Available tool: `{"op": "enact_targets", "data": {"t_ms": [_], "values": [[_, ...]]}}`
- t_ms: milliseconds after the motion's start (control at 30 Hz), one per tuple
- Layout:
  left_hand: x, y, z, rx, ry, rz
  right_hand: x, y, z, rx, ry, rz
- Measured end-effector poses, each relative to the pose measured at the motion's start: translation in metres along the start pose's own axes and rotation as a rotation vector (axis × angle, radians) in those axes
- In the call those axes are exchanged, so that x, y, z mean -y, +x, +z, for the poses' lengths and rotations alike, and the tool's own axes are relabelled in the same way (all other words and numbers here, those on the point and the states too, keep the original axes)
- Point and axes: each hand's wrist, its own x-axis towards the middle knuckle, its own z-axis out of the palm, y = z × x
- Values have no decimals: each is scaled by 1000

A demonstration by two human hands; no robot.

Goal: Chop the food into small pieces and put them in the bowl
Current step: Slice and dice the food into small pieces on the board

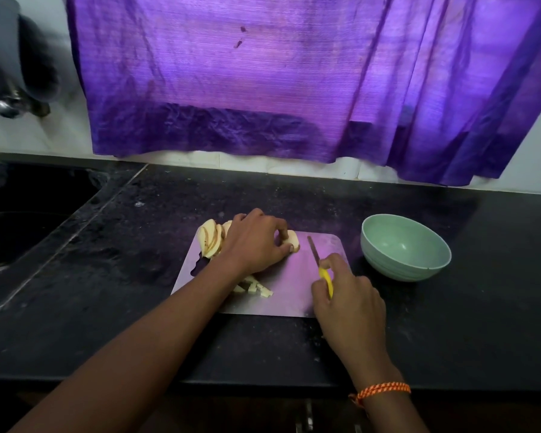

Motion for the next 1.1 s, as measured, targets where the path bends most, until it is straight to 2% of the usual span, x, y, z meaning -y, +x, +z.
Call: {"op": "enact_targets", "data": {"t_ms": [500, 733, 1100], "values": [[-3, 0, 1, -29, -64, 21, 14, 21, 10, 2, 52, 13], [-3, 0, 1, -13, -73, 12, 3, 22, 16, -33, 329, 130], [-3, 0, 1, -7, -72, 17, -7, 28, 29, -68, 459, 142]]}}
